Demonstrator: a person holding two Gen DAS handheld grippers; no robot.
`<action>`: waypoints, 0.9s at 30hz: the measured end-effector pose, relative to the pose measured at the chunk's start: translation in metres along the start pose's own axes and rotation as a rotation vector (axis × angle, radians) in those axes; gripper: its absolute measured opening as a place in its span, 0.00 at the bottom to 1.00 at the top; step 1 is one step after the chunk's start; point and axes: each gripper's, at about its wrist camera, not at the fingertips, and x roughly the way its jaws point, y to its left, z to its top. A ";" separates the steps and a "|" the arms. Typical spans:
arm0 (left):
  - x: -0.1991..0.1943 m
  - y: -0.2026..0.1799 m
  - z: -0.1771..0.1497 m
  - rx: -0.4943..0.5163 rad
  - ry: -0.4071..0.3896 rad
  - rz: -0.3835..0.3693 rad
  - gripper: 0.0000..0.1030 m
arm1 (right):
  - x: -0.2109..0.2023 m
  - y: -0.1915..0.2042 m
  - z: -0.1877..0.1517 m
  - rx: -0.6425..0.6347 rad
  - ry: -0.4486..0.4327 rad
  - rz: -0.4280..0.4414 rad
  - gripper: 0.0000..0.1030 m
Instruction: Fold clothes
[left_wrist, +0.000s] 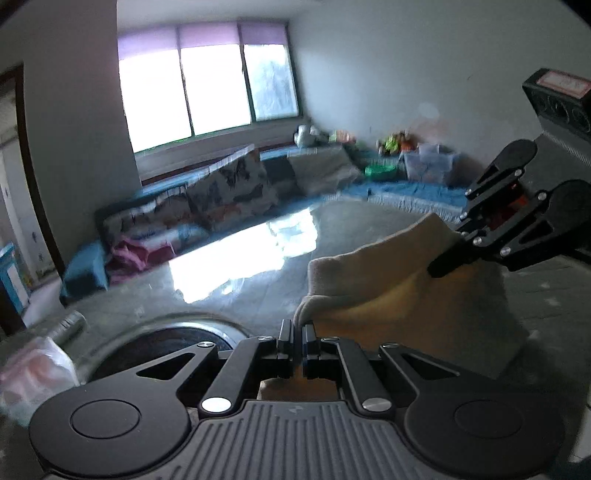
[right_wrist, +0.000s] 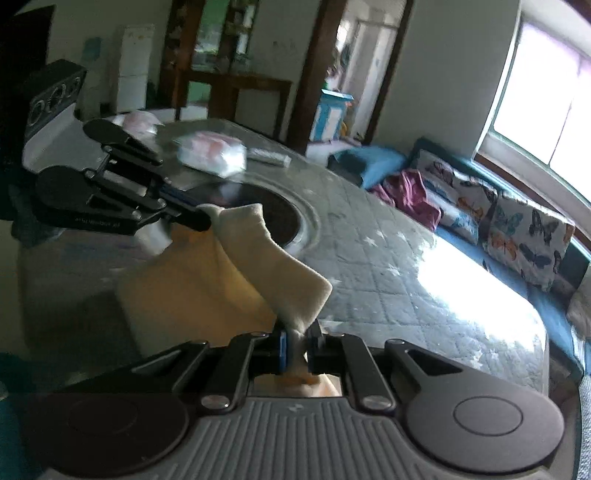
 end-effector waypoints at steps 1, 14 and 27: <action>0.014 0.003 -0.002 -0.014 0.026 0.005 0.04 | 0.014 -0.006 0.000 0.020 0.018 0.001 0.10; 0.061 0.019 -0.022 -0.094 0.123 0.107 0.16 | 0.042 -0.035 -0.038 0.308 -0.046 -0.160 0.22; 0.062 -0.002 0.000 -0.109 0.126 0.009 0.13 | 0.075 -0.021 -0.024 0.367 -0.026 -0.082 0.21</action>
